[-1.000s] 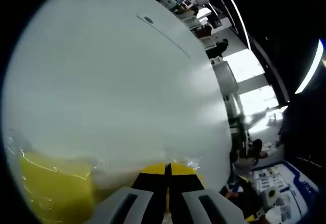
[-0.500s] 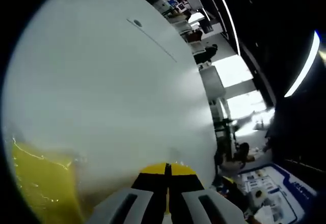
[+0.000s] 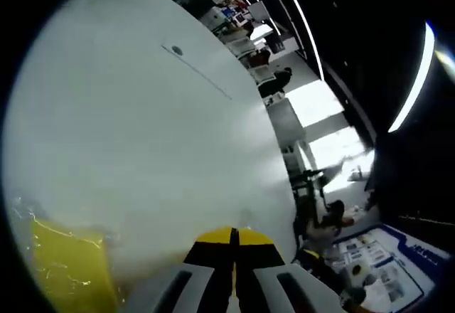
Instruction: Compare the silicone blocks by pressing each to a similar depth, holding the contact briefly, and releasing to observe deformation and rebound differences across the visible hardness samples.
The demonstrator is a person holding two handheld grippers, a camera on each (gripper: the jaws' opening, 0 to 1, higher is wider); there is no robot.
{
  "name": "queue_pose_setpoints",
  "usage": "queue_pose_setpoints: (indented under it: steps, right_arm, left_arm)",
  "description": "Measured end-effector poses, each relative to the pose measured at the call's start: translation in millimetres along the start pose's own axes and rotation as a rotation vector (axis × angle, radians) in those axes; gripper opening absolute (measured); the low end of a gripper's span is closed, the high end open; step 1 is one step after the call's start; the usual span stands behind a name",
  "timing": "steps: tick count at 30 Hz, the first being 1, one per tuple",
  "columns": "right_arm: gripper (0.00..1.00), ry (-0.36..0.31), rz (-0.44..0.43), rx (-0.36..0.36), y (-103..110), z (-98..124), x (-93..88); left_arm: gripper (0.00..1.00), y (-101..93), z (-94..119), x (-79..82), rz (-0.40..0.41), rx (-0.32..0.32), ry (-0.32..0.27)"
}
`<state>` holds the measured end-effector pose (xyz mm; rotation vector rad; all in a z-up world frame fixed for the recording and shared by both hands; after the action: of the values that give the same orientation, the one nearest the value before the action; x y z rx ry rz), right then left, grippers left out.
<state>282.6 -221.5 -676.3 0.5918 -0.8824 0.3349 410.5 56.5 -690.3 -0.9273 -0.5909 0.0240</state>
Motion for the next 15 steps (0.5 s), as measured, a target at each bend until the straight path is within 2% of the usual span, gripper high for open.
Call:
queue_pose_setpoints:
  steps: [6,13,15]
  right_arm:
    - [0.96,0.002,0.007,-0.002,-1,1,1.9]
    - [0.96,-0.002,0.019,0.001,-1,2,6.3]
    - [0.96,-0.002,0.025,0.003,0,1,8.0]
  left_arm:
    - [0.0,-9.4,2,2.3,-0.122,0.006,0.0]
    - [0.0,-18.2,5,8.0,-0.188,0.013,0.015]
    - [0.0,-21.8,7,10.5,-0.228,0.01,0.004]
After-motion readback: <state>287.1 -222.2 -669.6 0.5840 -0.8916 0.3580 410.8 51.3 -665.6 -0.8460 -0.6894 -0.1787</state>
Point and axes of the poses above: the point that each gripper's makers call its tool centre point, and the gripper's own axes: z roughly backward along the fingers, y roughly to its left, x roughly out of its top, the point moved 7 cm from there along z, roughly backward along the fingers, and after that the axes turned 7 degrees about -z, right-handed, at the moved point
